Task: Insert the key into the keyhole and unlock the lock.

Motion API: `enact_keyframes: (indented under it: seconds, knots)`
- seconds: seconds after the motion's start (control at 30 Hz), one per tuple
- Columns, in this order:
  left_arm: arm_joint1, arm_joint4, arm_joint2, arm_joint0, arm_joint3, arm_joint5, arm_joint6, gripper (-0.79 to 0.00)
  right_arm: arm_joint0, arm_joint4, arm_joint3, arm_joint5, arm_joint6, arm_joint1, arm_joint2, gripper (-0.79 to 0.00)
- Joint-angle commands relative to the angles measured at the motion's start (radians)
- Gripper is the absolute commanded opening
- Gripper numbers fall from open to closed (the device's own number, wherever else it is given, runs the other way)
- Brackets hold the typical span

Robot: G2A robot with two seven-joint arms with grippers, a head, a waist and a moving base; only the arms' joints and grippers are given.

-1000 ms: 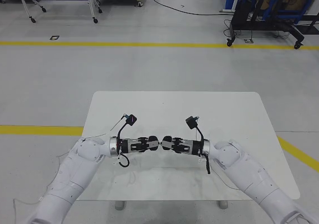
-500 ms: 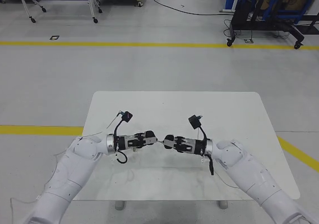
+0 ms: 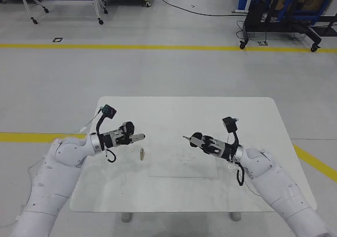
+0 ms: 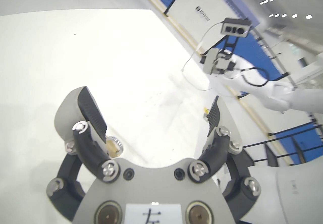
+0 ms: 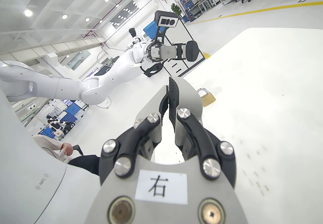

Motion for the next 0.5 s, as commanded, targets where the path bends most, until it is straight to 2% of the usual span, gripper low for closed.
enact_keyframes:
  seconds: [0.0,0.1,0.17,0.33,0.47]
  knots:
    - [0.009,0.147,-0.011,0.057,-0.105,0.05,-0.003,0.0,0.0,0.0,0.0,0.0,0.0,0.0,0.0,-0.785]
    - [0.024,0.371,-0.015,0.116,-0.217,0.143,-0.052,0.0,0.0,0.0,0.0,0.0,0.0,0.0,0.0,-0.785]
    - [0.026,0.466,0.004,0.145,-0.26,0.192,-0.059,0.0,0.0,0.0,0.0,0.0,0.0,0.0,0.0,-0.785]
    - [0.022,0.555,0.057,0.156,-0.292,0.25,-0.06,-0.003,0.0,0.0,0.0,0.0,0.0,0.0,0.0,-0.785]
    - [0.019,0.625,0.094,0.15,-0.304,0.297,-0.063,-0.049,0.0,0.0,0.0,0.0,0.0,0.0,0.0,-0.785]
